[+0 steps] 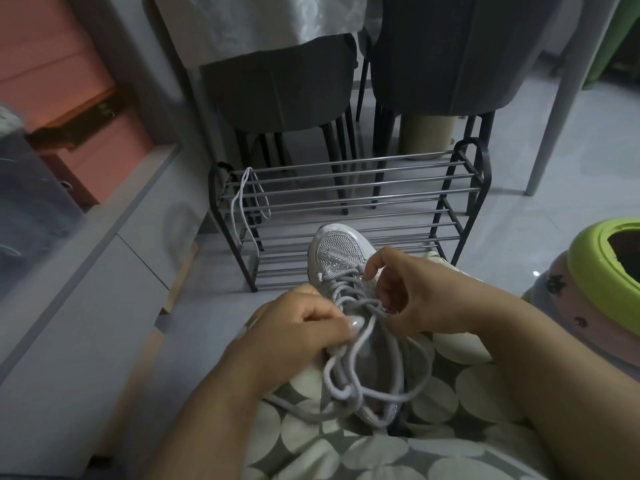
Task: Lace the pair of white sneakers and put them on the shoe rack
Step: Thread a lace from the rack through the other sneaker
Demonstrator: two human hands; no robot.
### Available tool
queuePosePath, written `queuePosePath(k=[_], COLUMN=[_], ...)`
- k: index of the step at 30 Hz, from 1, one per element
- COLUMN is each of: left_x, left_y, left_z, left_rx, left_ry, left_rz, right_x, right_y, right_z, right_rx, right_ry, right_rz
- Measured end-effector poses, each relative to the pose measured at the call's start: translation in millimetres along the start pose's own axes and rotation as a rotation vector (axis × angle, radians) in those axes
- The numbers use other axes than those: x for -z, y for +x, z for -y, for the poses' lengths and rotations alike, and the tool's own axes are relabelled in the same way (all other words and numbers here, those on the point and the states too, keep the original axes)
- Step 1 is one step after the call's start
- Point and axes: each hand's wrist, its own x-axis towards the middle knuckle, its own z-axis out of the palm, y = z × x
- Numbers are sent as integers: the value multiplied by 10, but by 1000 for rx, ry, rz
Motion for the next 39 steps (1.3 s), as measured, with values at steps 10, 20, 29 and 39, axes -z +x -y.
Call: queuePosePath(k=[10,20,29,39], left_x=[-278,-347,-254,-161], left_y=[106,132,83,-118], left_z=[-18,-46,13,-18], left_rx=[-44,-22,-14,-64], left_ry=[191,69,-155,115], left_rz=[-93,-101,-42,-82], right_x=[46,43,33,28], right_y=[-23,7,-4,-30], right_z=[-26,-70,-99,-54], right_rx=[22,40,23,80], right_ry=[34,54,48,-34], right_rz=[39,48,8,-8])
